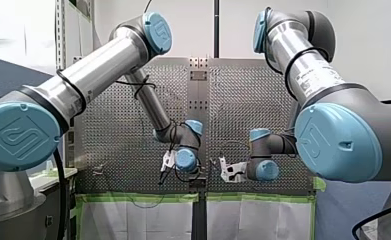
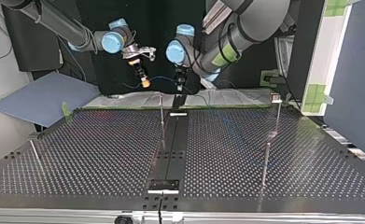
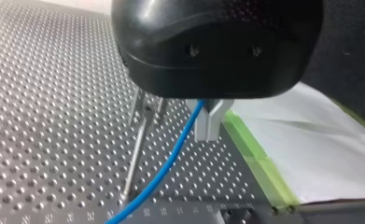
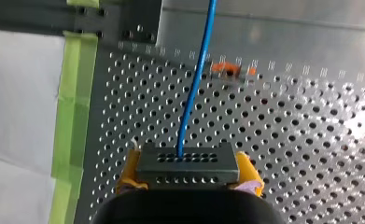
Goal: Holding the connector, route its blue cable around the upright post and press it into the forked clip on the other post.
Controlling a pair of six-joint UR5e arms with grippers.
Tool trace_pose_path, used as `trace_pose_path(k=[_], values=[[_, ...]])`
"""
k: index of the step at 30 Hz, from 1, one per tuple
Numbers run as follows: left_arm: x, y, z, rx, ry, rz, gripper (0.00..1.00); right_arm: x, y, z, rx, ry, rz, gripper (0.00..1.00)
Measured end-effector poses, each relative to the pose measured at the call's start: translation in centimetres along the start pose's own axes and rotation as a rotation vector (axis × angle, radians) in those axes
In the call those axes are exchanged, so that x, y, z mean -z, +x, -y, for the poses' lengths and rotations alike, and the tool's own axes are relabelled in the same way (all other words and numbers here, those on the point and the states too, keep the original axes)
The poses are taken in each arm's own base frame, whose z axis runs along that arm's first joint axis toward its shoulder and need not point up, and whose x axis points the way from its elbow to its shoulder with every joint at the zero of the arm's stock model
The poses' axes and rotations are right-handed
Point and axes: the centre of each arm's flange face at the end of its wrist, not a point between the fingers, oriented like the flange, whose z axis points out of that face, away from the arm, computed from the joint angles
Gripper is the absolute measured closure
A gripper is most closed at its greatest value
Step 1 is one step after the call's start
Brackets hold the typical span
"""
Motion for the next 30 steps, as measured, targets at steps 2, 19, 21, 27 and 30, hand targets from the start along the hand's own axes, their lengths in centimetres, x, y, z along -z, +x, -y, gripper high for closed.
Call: trace_pose_path(k=[2,19,21,27,30], values=[[0.3,-0.1,0.5,0.001,0.005,0.009,0.99,0.0,-0.1,-0.4,-0.002,-0.011,0.003,1.0],[1.3,-0.6,2.8,0.086,0.036,0.064,0.99,-0.3,0.1,-2.4,-0.007,-0.046,-0.006,1.0],[1.2,-0.6,2.7,0.104,0.038,0.067,0.99,-0.3,0.1,-2.7,-0.009,-0.052,-0.009,1.0],[0.8,-0.2,2.6,0.139,0.049,0.062,0.99,-0.7,0.4,-4.1,-0.017,-0.065,-0.021,1.0],[0.5,0.3,2.8,0.146,0.057,0.054,0.99,-1.0,0.6,-4.6,-0.02,-0.065,-0.023,1.0]])
